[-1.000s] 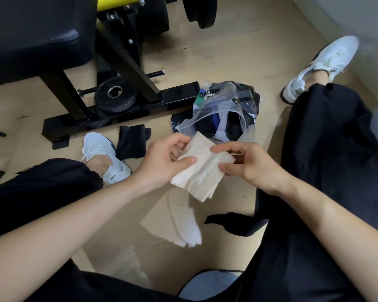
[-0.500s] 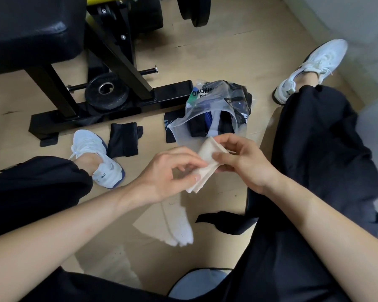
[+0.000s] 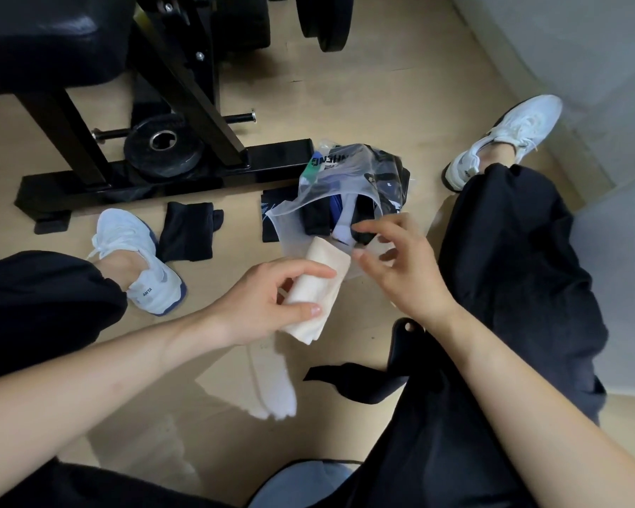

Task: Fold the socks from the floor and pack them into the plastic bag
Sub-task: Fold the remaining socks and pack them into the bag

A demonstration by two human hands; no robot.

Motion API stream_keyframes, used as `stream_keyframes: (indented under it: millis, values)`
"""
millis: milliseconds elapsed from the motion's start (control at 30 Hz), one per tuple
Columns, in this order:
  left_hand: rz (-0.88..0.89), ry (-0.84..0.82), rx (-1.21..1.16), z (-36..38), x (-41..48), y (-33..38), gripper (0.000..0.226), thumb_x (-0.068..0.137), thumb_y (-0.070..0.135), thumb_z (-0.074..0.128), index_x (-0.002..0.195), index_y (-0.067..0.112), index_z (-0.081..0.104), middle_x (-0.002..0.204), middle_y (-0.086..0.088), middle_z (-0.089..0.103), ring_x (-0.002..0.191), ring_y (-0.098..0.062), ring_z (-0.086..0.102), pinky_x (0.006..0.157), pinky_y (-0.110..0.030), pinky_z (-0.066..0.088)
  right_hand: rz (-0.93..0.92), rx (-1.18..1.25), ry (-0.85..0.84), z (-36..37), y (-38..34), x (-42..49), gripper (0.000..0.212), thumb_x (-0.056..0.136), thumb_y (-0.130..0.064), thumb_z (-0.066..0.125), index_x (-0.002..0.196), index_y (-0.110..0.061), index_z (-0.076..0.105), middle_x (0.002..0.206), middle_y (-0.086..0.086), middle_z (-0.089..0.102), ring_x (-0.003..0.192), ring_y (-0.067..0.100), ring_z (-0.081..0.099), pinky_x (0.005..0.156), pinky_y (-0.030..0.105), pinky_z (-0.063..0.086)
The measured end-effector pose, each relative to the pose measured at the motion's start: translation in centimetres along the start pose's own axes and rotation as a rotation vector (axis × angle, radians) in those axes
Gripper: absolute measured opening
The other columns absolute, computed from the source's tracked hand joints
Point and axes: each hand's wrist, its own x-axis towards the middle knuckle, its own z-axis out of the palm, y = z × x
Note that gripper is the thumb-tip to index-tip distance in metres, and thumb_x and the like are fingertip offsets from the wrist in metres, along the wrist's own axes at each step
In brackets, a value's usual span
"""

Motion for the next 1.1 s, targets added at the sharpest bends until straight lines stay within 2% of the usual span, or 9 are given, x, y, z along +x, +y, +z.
stream_keyframes:
  millis: [67,133,233,400,500,667,733,833,1100]
  values:
    - [-0.035,0.038,0.026,-0.1,0.2,-0.3,0.043,0.078,0.033,0.077,0.116,0.050,0.067,0.109,0.019,0.066,0.093,-0.019,0.065,0.079,-0.033,0.056,-0.029,-0.309,0.061,-0.6,1.3,0.6,0.035,0.086,-0.024,0.073,0.119,-0.031,0.067,0.125,-0.001,0.045,0.112,0.018,0.038,0.097,0.032,0.043]
    - [-0.052,0.066,0.048,-0.2,0.7,-0.7,0.042,0.080,0.029,0.079,0.115,0.049,0.068,0.107,0.018,0.066,0.088,-0.014,0.064,0.075,-0.028,0.055,0.043,-0.420,0.001,-1.1,2.2,1.3,0.039,0.087,-0.026,0.071,0.124,-0.033,0.064,0.135,0.003,0.042,0.117,0.027,0.035,0.103,0.037,0.039]
    - [-0.068,0.084,0.103,0.0,1.8,-1.2,0.042,0.086,0.020,0.077,0.118,0.045,0.067,0.112,0.015,0.062,0.082,-0.005,0.060,0.071,-0.018,0.048,0.093,-0.429,-0.101,-1.1,2.9,2.3,0.048,0.090,-0.022,0.067,0.137,-0.025,0.056,0.137,0.000,0.047,0.118,0.029,0.042,0.101,0.030,0.036]
    - [-0.103,0.207,0.000,1.8,5.7,-1.6,0.041,0.087,0.017,0.075,0.123,0.035,0.066,0.110,0.003,0.063,0.091,-0.016,0.063,0.078,-0.030,0.053,0.026,-0.371,-0.026,-0.3,2.5,4.4,0.056,0.087,0.002,0.059,0.140,-0.013,0.051,0.124,0.004,0.058,0.107,0.025,0.059,0.089,0.028,0.043]
    - [-0.136,0.321,-0.159,3.2,9.4,-1.5,0.042,0.089,0.016,0.073,0.127,0.031,0.064,0.110,0.006,0.063,0.093,-0.010,0.063,0.078,-0.023,0.054,-0.056,-0.336,0.058,0.0,2.5,5.0,0.060,0.082,0.012,0.052,0.136,-0.014,0.055,0.111,0.002,0.058,0.088,0.021,0.058,0.083,0.034,0.051]
    - [-0.216,0.437,-0.301,4.7,16.5,-3.1,0.043,0.091,0.016,0.072,0.131,0.028,0.062,0.122,0.004,0.059,0.109,-0.017,0.059,0.084,-0.020,0.054,-0.094,-0.279,0.075,-0.2,2.7,5.6,0.064,0.082,0.015,0.047,0.139,-0.012,0.052,0.109,0.000,0.054,0.078,0.010,0.049,0.078,0.025,0.048]
    - [-0.215,0.439,-0.241,5.1,18.4,-4.6,0.048,0.089,0.012,0.074,0.133,0.024,0.060,0.131,0.001,0.056,0.119,-0.020,0.055,0.095,-0.025,0.049,-0.104,-0.247,0.079,-0.4,2.8,5.9,0.063,0.083,0.014,0.046,0.141,-0.011,0.051,0.113,-0.001,0.053,0.081,0.007,0.050,0.081,0.024,0.048]
    - [-0.183,0.416,-0.048,5.3,20.3,-6.8,0.061,0.086,0.012,0.077,0.141,0.020,0.053,0.145,-0.005,0.050,0.129,-0.020,0.049,0.095,-0.019,0.036,-0.115,-0.211,0.085,-0.5,2.8,6.2,0.062,0.082,0.013,0.047,0.140,-0.009,0.051,0.122,-0.001,0.053,0.091,0.004,0.050,0.089,0.030,0.052]
    - [-0.222,0.310,0.617,3.8,22.9,-10.4,0.077,0.091,0.040,0.069,0.156,0.038,0.027,0.154,-0.008,0.035,0.138,-0.034,0.038,0.109,-0.044,0.040,-0.147,-0.192,0.081,-0.6,3.0,6.6,0.062,0.081,0.012,0.048,0.140,-0.010,0.052,0.117,-0.009,0.047,0.090,0.008,0.052,0.082,0.020,0.044]
